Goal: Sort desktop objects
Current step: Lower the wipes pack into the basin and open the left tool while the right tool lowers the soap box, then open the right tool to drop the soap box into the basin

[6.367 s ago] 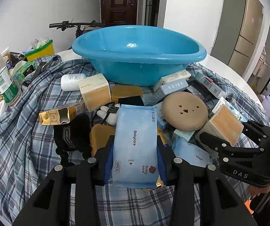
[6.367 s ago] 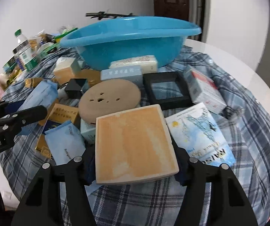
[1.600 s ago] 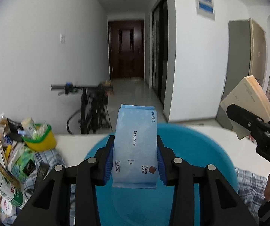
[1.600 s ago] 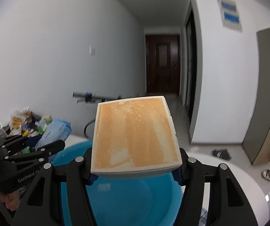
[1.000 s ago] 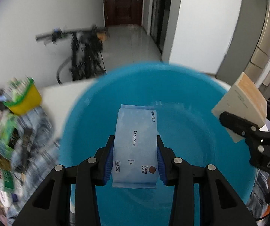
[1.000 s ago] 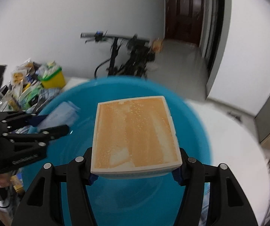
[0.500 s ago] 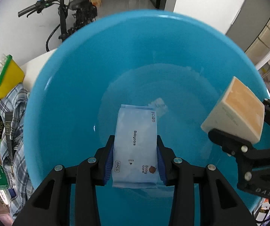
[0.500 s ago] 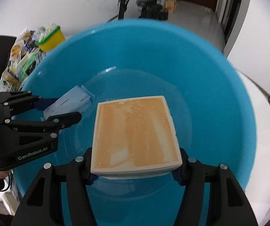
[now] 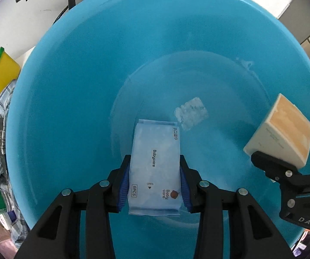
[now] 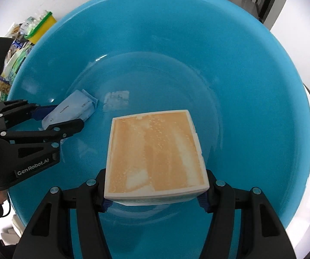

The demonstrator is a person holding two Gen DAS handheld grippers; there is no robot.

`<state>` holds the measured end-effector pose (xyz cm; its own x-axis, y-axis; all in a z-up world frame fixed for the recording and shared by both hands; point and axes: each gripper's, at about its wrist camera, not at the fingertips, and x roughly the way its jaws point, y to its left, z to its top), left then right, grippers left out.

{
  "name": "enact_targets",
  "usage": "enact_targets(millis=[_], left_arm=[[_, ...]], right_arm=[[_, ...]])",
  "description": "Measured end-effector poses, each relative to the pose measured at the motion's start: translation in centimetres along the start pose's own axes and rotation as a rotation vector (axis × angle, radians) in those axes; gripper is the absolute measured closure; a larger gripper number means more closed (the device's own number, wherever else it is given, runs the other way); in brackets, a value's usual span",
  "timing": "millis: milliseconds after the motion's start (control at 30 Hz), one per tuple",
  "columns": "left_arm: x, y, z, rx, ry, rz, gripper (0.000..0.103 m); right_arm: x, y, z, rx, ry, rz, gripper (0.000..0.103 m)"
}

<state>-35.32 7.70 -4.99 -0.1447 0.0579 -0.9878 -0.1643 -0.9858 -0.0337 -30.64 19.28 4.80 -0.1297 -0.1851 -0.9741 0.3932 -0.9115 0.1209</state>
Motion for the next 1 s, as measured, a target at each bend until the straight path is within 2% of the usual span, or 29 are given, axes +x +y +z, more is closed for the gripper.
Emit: enact_targets(millis=[100,200,400,567,1000], left_arm=[[-0.1,-0.2,0.1,0.000,-0.004,0.008,0.058],[0.0,-0.7,0.1,0.016,0.003,0.014,0.048],[-0.5,-1.3,0.0,0.024,-0.017,0.025,0.043],[-1.3,-2.4,-0.2,0.048,-0.044,0.052,0.033],[-3.3,-3.8,-0.8,0.047,-0.074,0.072,0.032]], right_arm=[[0.1,-0.2,0.0,-0.001,0.008,-0.009,0.044],[0.2,-0.3,-0.1,0.000,0.022,-0.007,0.044],[0.2,-0.4,-0.3,-0.008,0.031,-0.017,0.044],[0.1,-0.7,-0.5,-0.003,0.038,-0.024,0.043],[-0.8,-1.6,-0.9,0.002,0.055,-0.027,0.043]])
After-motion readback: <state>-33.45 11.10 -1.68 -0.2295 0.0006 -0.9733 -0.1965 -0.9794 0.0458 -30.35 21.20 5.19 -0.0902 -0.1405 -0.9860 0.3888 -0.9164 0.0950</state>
